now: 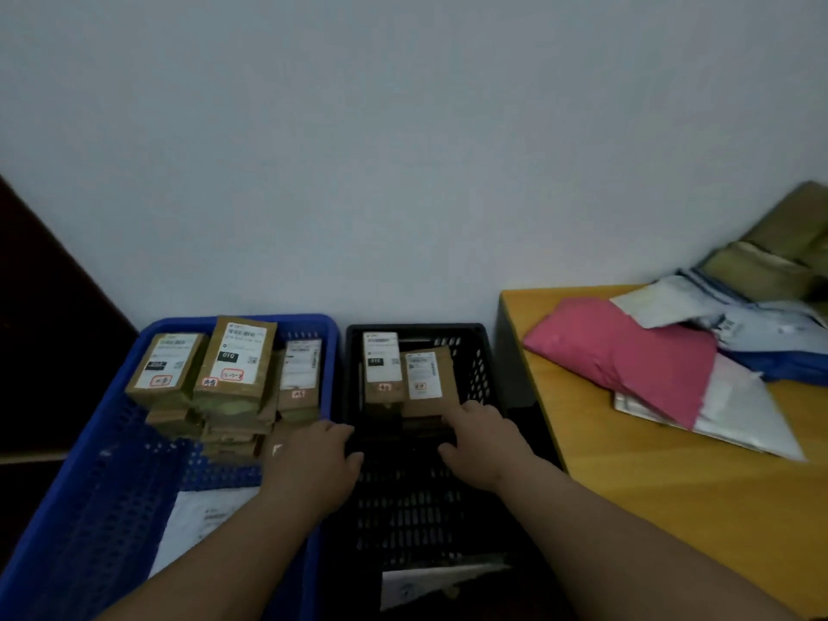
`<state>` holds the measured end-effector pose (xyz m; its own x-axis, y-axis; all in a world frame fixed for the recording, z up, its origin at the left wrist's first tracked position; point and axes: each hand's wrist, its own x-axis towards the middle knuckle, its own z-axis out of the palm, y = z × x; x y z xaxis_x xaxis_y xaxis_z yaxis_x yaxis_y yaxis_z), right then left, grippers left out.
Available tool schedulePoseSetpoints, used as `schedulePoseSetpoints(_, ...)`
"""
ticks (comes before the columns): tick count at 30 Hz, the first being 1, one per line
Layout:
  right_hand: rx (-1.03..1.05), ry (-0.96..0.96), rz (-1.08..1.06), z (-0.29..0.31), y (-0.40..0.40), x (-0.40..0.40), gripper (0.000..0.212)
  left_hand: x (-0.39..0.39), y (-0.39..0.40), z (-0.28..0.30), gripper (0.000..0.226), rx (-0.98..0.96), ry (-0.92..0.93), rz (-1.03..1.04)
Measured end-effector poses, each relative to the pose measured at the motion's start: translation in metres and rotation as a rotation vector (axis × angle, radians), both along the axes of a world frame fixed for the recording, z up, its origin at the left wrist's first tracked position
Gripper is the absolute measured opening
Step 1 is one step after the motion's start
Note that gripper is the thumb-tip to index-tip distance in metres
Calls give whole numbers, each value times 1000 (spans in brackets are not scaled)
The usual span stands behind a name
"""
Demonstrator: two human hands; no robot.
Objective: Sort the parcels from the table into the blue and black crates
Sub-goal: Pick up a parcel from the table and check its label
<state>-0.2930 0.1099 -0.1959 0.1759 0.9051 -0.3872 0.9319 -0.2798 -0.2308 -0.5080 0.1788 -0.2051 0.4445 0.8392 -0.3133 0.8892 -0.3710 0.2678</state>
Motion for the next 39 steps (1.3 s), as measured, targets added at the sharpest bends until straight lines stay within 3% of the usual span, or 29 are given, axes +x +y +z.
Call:
schedulePoseSetpoints(6,53,-17,-148,20,-66,85,49,71,-33,18,50,7,13,-85)
schedulePoseSetpoints(10,50,-16,-232,26,-116,160,48,153,-61,24,42,3,-8,-143)
schedulePoseSetpoints(19,-42,22,-432,24,-231,340,46,349,-159,9,51,-102,-74,-221)
schedulePoseSetpoints(29,0,71,-556,14,-251,437,38,468,-145,3,35,-72,-82,-355)
schedulePoseSetpoints(36,84,-35,-659,20,-269,512,46,561,-149,13,50,-112,-144,-441)
schedulePoseSetpoints(39,130,-177,-687,26,-286,558,48,601,-161,15,51,-110,-144,-450)
